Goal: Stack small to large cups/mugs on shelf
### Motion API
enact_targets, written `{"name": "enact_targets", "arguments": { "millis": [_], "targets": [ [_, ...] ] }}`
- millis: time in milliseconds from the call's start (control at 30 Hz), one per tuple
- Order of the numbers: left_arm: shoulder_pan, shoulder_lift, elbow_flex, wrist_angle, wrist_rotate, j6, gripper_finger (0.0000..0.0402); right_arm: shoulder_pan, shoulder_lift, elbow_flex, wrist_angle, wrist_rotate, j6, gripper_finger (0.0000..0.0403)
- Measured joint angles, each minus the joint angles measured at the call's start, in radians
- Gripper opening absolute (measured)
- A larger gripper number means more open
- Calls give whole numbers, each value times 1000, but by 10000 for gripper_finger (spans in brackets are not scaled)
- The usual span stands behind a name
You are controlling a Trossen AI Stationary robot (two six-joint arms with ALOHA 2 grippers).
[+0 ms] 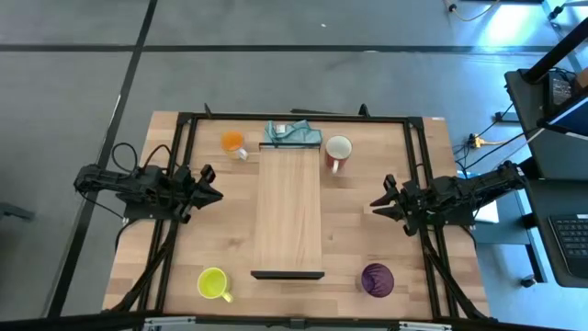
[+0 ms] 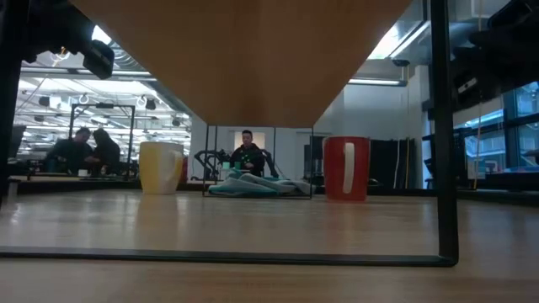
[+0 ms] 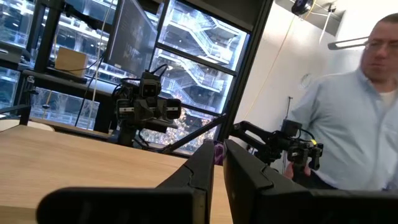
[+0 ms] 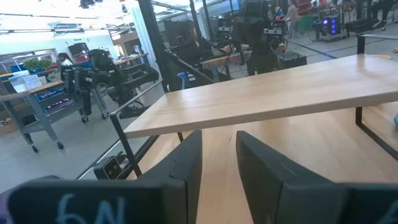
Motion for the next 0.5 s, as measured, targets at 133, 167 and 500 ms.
{"name": "enact_targets", "arguments": {
  "millis": [133,167,500],
  "targets": [
    [0,0,0,0,0,0,30,0,0,0,53,47,9,100],
    [0,0,0,0,0,0,30,0,0,0,79,51,23,100],
    [0,0,0,0,0,0,30,0,0,65,479,328,326,101]
  ]
}}
